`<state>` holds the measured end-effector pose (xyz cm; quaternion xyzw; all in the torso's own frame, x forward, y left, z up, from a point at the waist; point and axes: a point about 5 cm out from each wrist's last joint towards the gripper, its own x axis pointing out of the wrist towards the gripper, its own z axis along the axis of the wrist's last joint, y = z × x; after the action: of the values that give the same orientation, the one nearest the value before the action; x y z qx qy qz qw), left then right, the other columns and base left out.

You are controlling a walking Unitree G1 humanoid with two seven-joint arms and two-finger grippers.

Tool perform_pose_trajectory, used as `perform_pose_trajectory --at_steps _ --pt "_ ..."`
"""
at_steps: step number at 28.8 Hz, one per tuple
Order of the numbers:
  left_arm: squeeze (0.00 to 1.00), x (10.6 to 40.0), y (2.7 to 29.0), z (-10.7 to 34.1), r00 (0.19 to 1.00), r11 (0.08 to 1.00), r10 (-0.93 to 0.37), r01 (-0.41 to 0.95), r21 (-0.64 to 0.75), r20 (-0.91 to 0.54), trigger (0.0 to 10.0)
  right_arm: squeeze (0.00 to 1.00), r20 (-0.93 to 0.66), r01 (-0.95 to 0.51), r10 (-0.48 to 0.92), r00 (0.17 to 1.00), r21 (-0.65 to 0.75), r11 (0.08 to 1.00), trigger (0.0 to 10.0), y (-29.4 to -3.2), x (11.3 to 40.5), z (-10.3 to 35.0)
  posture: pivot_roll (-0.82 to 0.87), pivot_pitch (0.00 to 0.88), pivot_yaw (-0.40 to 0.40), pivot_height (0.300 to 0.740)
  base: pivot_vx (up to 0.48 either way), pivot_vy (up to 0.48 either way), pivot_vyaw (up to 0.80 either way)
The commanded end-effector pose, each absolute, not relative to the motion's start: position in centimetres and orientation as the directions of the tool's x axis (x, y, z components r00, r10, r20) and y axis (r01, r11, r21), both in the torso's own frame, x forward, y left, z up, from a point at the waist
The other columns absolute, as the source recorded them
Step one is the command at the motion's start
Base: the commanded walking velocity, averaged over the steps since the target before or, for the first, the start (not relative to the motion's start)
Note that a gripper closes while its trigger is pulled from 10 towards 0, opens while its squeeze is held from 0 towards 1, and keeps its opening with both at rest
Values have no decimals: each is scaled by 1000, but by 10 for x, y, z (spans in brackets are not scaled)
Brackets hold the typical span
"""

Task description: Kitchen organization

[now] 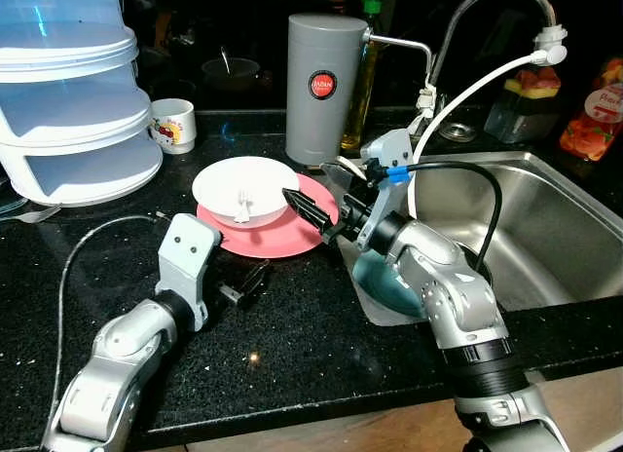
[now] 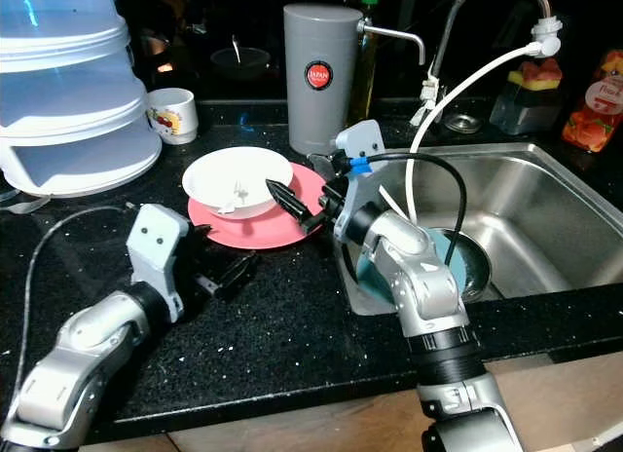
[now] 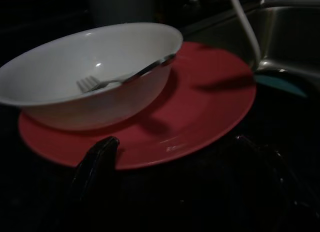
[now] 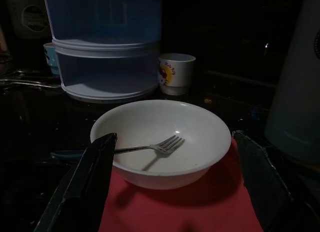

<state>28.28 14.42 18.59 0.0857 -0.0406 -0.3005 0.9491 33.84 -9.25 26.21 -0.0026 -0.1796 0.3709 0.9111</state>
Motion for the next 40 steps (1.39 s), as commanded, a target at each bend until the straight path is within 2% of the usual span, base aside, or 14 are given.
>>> perform_pose_trajectory --at_steps 1,13,25,26,28,31,37,40 --pt "0 287 136 171 791 781 -611 607 148 -20 10000 0 336 -665 667 665 -142 734 10000 -97 340 264 -3 47 -43 740 0 0 0" --pt "0 303 114 172 732 728 -681 675 122 9 10000 0 340 -655 658 672 -142 743 10000 -100 342 266 -14 39 -41 740 0 0 0" --pt "0 315 88 183 641 645 -764 754 128 76 10000 0 350 -644 645 679 -137 752 10000 -102 343 268 -15 41 -41 740 0 0 0" --pt "0 311 80 188 602 611 -792 782 121 104 10000 0 352 -643 643 680 -135 754 10000 -102 343 268 -15 41 -41 740 0 0 0" --pt "0 306 75 191 575 585 -811 802 121 112 10000 0 354 -642 641 681 -133 755 10000 -102 343 269 -16 45 -38 740 0 0 0" --pt "0 300 73 191 565 574 -818 809 125 105 10000 0 355 -641 639 683 -130 757 10000 -103 343 269 -16 45 -38 740 0 0 0" --pt "0 274 79 178 582 579 -813 804 134 21 10000 0 354 -641 637 684 -125 758 10000 -103 343 268 -16 48 -36 740 0 0 0" --pt "0 254 93 169 608 597 -793 790 140 -47 10000 0 356 -646 640 681 -120 754 10000 -102 343 267 5 55 -40 740 0 0 0"
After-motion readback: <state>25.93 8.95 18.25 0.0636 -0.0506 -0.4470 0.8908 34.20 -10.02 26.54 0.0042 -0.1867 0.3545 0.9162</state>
